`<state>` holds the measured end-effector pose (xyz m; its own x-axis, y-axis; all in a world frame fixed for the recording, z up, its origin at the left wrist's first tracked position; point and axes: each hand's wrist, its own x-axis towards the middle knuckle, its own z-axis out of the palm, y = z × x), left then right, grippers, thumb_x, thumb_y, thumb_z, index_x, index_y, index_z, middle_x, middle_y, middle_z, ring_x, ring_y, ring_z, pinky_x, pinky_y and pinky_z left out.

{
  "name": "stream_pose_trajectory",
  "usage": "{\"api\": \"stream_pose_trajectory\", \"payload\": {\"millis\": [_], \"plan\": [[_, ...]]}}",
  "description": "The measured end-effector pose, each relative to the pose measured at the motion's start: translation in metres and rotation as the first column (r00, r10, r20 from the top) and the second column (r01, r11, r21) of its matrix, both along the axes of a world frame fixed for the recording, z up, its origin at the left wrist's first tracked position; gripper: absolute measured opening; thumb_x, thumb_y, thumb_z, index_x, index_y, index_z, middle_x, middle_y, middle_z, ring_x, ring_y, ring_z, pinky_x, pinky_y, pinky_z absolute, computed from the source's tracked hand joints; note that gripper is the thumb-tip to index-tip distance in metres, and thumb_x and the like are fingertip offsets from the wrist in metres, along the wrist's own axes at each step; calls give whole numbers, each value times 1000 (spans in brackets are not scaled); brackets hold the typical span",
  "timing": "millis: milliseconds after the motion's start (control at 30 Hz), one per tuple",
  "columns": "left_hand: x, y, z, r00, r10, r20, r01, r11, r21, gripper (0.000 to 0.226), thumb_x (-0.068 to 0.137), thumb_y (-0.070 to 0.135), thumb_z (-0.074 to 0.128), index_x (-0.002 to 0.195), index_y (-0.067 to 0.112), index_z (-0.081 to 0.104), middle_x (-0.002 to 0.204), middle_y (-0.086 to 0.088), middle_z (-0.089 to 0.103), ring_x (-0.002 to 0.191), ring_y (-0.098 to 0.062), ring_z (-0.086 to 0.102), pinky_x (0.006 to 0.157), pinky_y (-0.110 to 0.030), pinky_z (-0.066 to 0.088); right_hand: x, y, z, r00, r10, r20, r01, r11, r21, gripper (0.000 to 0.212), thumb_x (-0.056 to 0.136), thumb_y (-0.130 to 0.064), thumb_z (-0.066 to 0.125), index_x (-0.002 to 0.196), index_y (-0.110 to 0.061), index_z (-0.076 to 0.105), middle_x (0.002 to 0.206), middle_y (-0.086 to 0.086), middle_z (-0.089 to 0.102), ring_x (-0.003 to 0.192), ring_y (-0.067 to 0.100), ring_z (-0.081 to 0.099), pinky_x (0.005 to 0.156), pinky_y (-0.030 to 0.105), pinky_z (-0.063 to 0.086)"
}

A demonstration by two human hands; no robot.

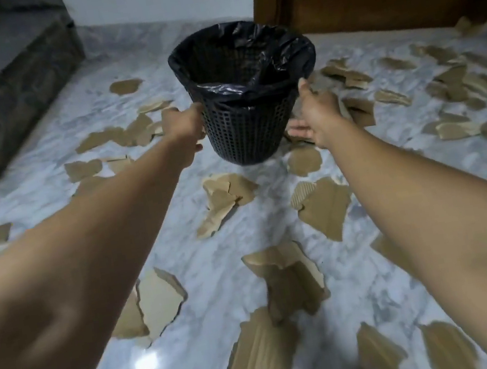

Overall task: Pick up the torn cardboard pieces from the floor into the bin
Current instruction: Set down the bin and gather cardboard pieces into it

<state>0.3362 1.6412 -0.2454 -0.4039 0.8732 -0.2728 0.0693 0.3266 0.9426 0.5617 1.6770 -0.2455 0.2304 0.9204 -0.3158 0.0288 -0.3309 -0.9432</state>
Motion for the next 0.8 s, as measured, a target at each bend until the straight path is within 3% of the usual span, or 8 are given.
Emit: {"api": "stream_pose_trajectory", "payload": {"millis": [67, 133, 200, 267, 400, 567, 667, 800], "plan": [[12, -44, -28, 983, -44, -176, 32, 997, -71, 67, 84, 49, 59, 138, 12, 43, 123, -13, 61, 103, -32, 65, 88, -46, 55, -3, -38, -15, 993, 69, 96, -62, 996, -67, 48, 98, -48, 52, 128, -11, 52, 113, 17, 63, 80, 26, 69, 59, 36, 60], [28, -93, -61, 871, -331, -364, 274, 941, -199, 63, 83, 48, 63, 132, 12, 49, 119, -15, 65, 108, -34, 63, 90, -43, 52, -5, -82, -40, 940, 257, 223, -225, 961, -161, 26, 98, -39, 58, 110, -16, 55, 108, 14, 61, 81, 28, 68, 57, 35, 57], [42, -144, -90, 515, -683, -518, 556, 726, -404, 59, 83, 52, 66, 128, 15, 54, 112, -7, 68, 108, -29, 62, 89, -37, 51, -2, -119, -74, 792, 491, 362, -427, 870, -245, 24, 93, -32, 66, 111, -18, 58, 108, 10, 63, 84, 28, 65, 58, 32, 52], [52, -189, -109, 80, -786, -613, 669, 498, -551, 66, 76, 69, 62, 121, 22, 56, 109, -1, 65, 102, -25, 61, 83, -35, 49, 4, -156, -103, 555, 679, 480, -594, 728, -343, 35, 89, -24, 72, 120, -13, 60, 116, 12, 66, 90, 25, 63, 70, 33, 52], [52, -259, -132, -296, -679, -672, 786, 227, -575, 102, 53, 94, 49, 126, 23, 49, 114, 1, 58, 99, -21, 56, 84, -35, 41, 15, -216, -131, 143, 753, 642, -690, 541, -481, 67, 73, -30, 83, 133, -24, 55, 136, 5, 52, 124, 25, 51, 100, 39, 48], [45, -296, -165, -420, -533, -734, 803, 158, -574, 103, 44, 94, 55, 118, 22, 47, 112, -2, 57, 91, -23, 55, 72, -34, 42, 23, -236, -143, -123, 611, 782, -666, 533, -521, 90, 66, -47, 86, 142, -30, 40, 138, 2, 44, 127, 30, 35, 98, 48, 35], [38, -296, -177, -399, -531, -747, 827, 144, -544, 96, 50, 93, 51, 116, 24, 56, 113, -2, 56, 94, -22, 52, 77, -35, 37, 26, -221, -148, -96, 616, 782, -614, 581, -534, 85, 65, -54, 85, 136, -23, 50, 130, 4, 48, 124, 31, 40, 97, 50, 34], [42, -289, -181, -331, -578, -746, 858, 145, -493, 86, 56, 86, 61, 121, 29, 58, 126, -3, 50, 110, -25, 45, 82, -37, 32, 27, -192, -133, 73, 741, 668, -561, 584, -587, 53, 81, -55, 73, 118, -20, 58, 122, 6, 51, 124, 34, 42, 101, 51, 33]]}}
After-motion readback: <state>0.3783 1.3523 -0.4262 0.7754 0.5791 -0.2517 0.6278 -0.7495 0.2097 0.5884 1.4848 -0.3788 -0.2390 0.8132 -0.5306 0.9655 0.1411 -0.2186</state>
